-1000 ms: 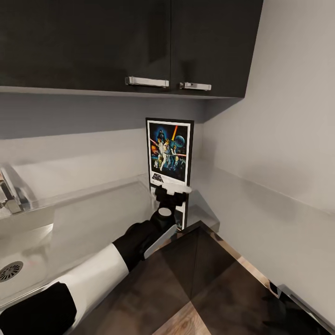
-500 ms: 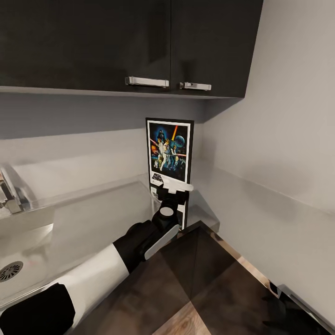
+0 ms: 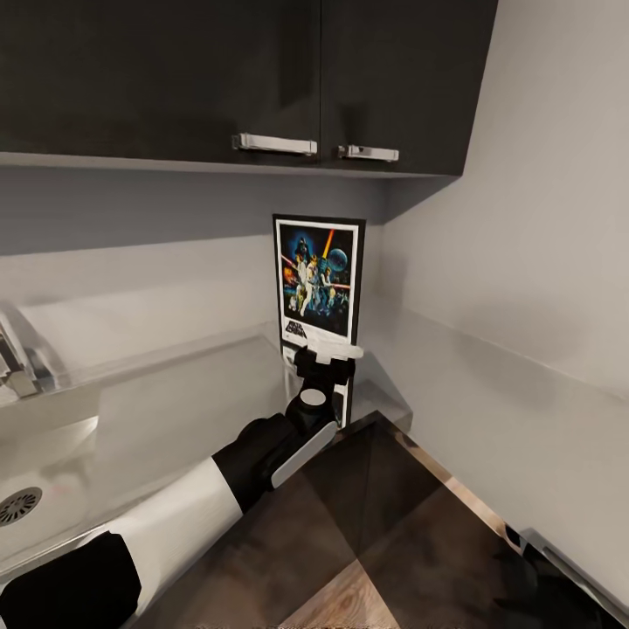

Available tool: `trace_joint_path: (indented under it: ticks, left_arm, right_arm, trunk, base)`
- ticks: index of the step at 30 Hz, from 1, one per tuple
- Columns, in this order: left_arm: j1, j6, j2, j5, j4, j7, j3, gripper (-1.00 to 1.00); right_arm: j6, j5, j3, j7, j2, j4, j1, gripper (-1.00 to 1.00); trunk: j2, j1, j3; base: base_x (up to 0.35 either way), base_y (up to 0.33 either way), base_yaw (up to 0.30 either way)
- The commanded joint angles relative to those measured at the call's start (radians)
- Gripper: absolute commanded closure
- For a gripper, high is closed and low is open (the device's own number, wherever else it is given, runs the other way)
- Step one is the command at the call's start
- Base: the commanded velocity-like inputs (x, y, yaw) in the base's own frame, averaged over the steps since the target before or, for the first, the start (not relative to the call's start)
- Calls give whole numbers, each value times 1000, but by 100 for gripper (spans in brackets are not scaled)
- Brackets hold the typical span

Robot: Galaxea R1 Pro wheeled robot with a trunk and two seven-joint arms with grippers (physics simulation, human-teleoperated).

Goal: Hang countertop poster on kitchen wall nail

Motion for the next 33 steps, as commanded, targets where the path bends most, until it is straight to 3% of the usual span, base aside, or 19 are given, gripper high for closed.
trace_joint_path:
  ticks: [1,17,33]
  left_arm:
    - [-1,4,0,5,-1,7,-2,-100]
    - [-1,5,0,7,-26,6,-3,-100]
    - [-1,5,0,6,-34,6,-3,-100]
  right_arm:
    - [-1,1,8,-9,-1,0,-1,-100]
    - [-1,1,7,-9,-1,0,-1,-100]
    - [-1,2,22,-6,1,7,-1,-100]
  trunk:
    - [-1,0,-3]
    - [-1,0,-28]
    - [-1,0,-30]
  base:
    - [0,0,0]
    - [0,0,0]
    - [79,0,0]
